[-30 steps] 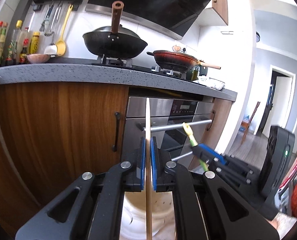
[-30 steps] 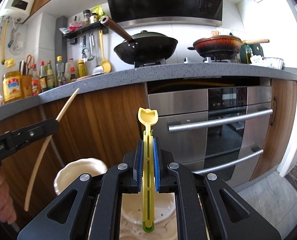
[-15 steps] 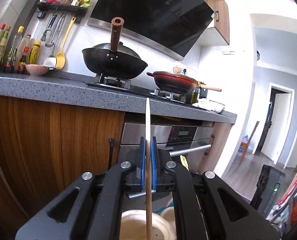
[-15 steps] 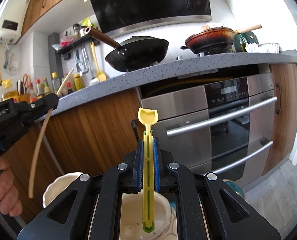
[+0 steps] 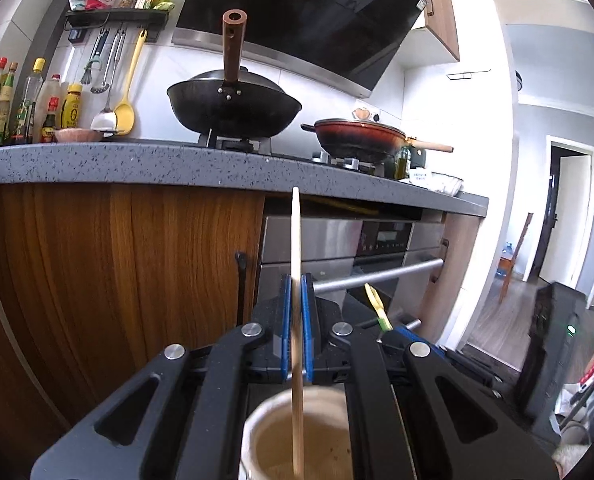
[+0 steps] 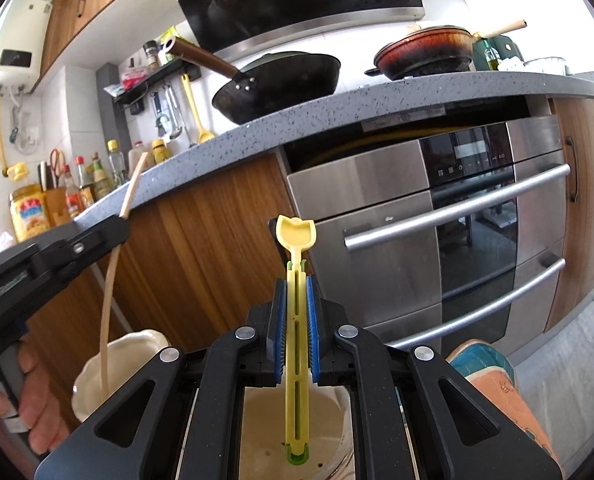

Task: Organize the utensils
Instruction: 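Lift both utensils and lower them into the white holder pots, then open both tools to release the utensils and withdraw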

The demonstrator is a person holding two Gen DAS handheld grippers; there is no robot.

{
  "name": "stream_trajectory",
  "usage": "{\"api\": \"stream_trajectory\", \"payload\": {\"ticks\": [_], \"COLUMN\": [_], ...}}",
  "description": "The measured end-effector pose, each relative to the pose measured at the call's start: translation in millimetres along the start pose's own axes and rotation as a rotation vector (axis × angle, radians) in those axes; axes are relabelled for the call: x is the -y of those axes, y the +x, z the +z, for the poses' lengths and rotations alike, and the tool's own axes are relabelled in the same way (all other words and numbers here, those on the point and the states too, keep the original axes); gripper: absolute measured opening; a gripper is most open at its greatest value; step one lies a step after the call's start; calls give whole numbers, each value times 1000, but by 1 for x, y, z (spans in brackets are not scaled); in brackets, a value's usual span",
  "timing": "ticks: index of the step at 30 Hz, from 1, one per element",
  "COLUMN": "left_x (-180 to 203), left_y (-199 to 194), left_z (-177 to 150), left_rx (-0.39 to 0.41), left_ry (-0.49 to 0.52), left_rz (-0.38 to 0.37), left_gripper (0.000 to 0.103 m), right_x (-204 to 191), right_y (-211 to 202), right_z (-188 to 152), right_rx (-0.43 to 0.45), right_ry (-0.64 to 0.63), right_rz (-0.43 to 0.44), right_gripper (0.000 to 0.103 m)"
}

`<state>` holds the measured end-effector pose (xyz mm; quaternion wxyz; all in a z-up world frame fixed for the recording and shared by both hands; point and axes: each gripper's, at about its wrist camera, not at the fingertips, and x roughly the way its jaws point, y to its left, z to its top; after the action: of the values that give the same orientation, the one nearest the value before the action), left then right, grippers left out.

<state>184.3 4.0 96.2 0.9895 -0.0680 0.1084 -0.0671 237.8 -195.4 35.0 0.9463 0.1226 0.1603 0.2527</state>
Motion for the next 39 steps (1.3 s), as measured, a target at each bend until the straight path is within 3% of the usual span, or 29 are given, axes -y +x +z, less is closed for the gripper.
{"api": "stream_trajectory", "payload": {"ticks": [17,33,39], "left_x": [-6,-3,0], "left_y": [-14,-22,-30], "left_z": [-19,-25,-23], "left_rx": [-65,-110,-113], "left_ry": [8,31,23], "left_rz": [-1,-4,1], "left_gripper": [5,5,33], "right_x": [-14,-10,-8], "right_y": [-21,-37,-50], "right_z": [-13,-22,-20], "right_rx": [-14,-83,-65], "right_ry": [-116,-98,-76], "right_rz": [-69,-53,-48], "right_gripper": [11,14,34]}}
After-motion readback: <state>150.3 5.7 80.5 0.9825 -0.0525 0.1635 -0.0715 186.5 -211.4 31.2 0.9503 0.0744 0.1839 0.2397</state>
